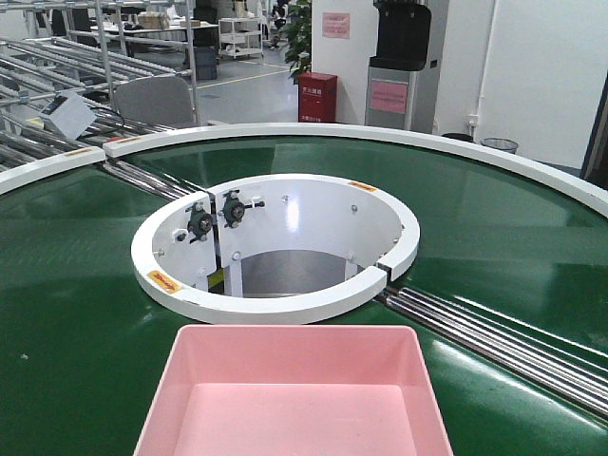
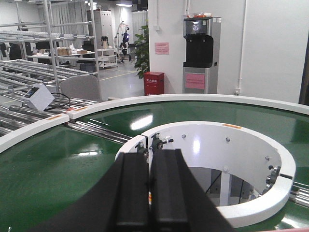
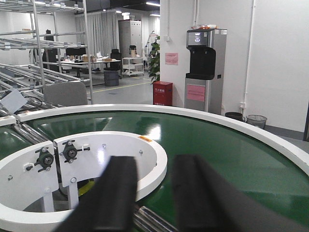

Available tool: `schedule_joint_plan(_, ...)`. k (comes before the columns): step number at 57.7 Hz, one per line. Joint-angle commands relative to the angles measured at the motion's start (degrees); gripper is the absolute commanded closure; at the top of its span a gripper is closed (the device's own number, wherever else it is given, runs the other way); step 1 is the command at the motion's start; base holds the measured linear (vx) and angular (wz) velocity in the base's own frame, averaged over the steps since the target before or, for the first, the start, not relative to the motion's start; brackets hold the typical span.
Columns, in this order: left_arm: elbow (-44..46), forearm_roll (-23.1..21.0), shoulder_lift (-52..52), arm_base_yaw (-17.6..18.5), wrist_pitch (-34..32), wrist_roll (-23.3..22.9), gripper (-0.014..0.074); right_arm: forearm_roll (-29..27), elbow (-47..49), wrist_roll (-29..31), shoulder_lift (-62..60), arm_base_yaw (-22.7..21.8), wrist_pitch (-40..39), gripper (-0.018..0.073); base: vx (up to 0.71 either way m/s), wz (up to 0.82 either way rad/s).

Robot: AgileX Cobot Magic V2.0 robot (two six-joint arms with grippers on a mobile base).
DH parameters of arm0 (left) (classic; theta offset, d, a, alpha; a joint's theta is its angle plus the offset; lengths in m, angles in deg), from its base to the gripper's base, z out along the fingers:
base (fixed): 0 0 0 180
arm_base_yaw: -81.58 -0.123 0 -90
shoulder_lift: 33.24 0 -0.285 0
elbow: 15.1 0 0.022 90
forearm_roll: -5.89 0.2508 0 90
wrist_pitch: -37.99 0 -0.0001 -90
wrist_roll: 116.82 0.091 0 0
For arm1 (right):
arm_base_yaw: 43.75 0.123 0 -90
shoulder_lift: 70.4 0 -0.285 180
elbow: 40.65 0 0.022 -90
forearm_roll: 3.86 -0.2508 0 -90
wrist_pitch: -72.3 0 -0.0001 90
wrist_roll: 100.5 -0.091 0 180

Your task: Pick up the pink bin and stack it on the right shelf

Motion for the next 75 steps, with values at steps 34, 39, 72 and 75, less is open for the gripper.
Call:
schedule_joint_plan(34,10.00,-0.35,-9.48,5.87,18.62,0.00,0.0118,3.87,12.03,0.14,14.77,13.60,22.92,-0.0038,0.00,0.00)
schedule_joint_plan(39,14.70,-1.29,-13.63,8.36,25.32,0.00,0.0118,4.35,18.29,-2.70,21.74,16.33,28.42,-0.0021,0.00,0.00)
schedule_joint_plan(72,19.31,-10.43,-47.82,11.99,25.07,-1.60,0.0118,2.68,31.93,-13.44,55.37,17.25,36.02,-0.0018,0.00,0.00)
schedule_joint_plan(75,19.31,-10.43,-49.30,11.99,24.07,-1.60,0.0118,2.18,31.93,-13.44,57.39,17.25,35.98,-0.0018,0.00,0.00)
